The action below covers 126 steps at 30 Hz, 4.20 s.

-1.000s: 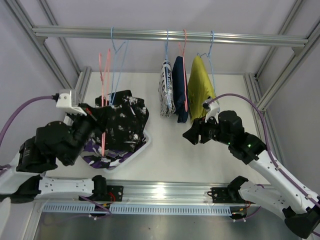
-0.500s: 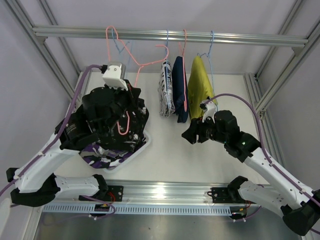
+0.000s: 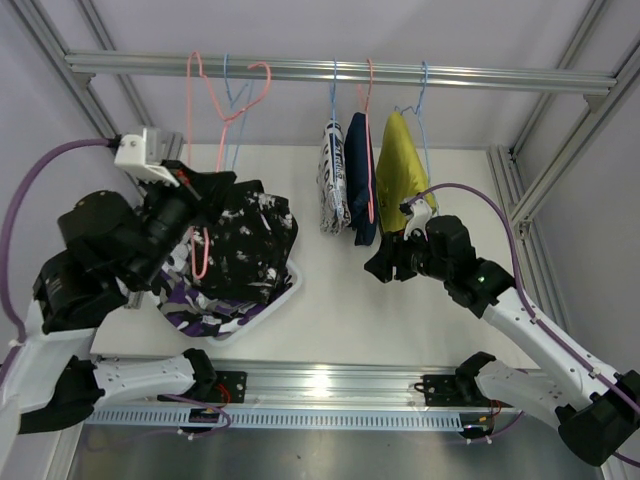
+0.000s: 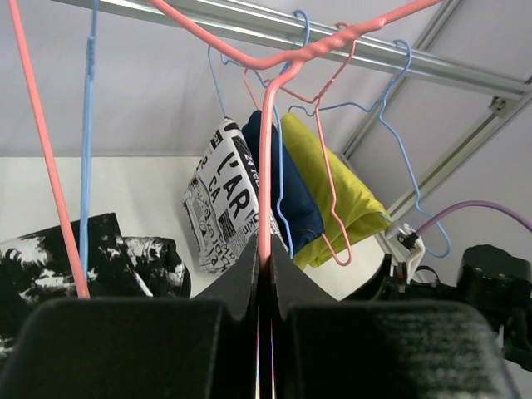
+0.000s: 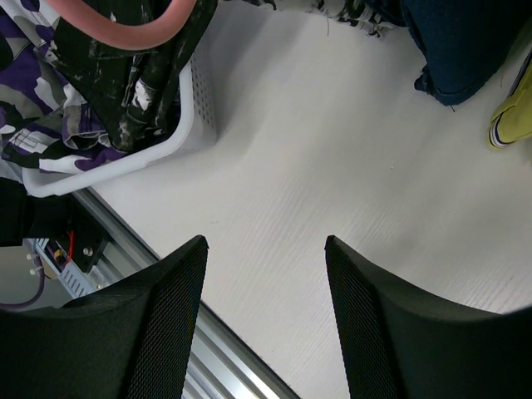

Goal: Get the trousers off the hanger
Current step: Place the hanger at the clothesline.

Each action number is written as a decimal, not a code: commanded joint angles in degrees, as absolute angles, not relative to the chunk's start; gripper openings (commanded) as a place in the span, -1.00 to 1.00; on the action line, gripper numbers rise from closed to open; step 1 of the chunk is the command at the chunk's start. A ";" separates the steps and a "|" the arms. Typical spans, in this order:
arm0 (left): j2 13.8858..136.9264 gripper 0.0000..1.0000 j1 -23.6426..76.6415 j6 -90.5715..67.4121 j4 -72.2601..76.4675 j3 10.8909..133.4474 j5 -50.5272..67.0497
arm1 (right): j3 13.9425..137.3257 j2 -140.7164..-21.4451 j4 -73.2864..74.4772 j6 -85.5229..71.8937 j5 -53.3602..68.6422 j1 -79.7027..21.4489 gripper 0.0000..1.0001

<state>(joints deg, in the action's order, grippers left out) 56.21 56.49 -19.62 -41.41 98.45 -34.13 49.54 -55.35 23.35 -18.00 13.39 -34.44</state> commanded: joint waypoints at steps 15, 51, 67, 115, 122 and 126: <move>41.40 -0.99 54.49 -34.01 -44.47 88.08 -29.45 | 49.39 -55.46 20.48 -18.11 15.55 -34.10 0.29; 55.28 -0.99 5.37 -43.15 -18.02 78.13 18.89 | 49.39 -61.60 20.92 -17.49 14.68 -33.58 0.30; 61.78 -0.99 -2.45 -48.87 -6.42 74.53 23.47 | 50.80 -66.44 22.67 -16.79 14.94 -32.87 0.31; 65.39 -0.34 -4.04 -45.09 -12.30 72.16 20.30 | 49.57 -67.33 21.27 -17.05 17.84 -32.70 0.32; 64.60 -0.22 -3.34 -44.83 -13.18 71.81 20.31 | 49.22 -67.15 21.18 -17.23 18.28 -32.78 0.32; 63.90 -0.17 -2.29 -43.07 -14.41 72.86 17.85 | 49.13 -67.24 21.18 -17.23 18.90 -32.78 0.32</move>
<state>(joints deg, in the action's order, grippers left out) 65.89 -3.09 -45.43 -14.24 71.79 19.68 49.50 -67.22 22.00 -17.89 17.56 -32.97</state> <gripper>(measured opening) 0.413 0.655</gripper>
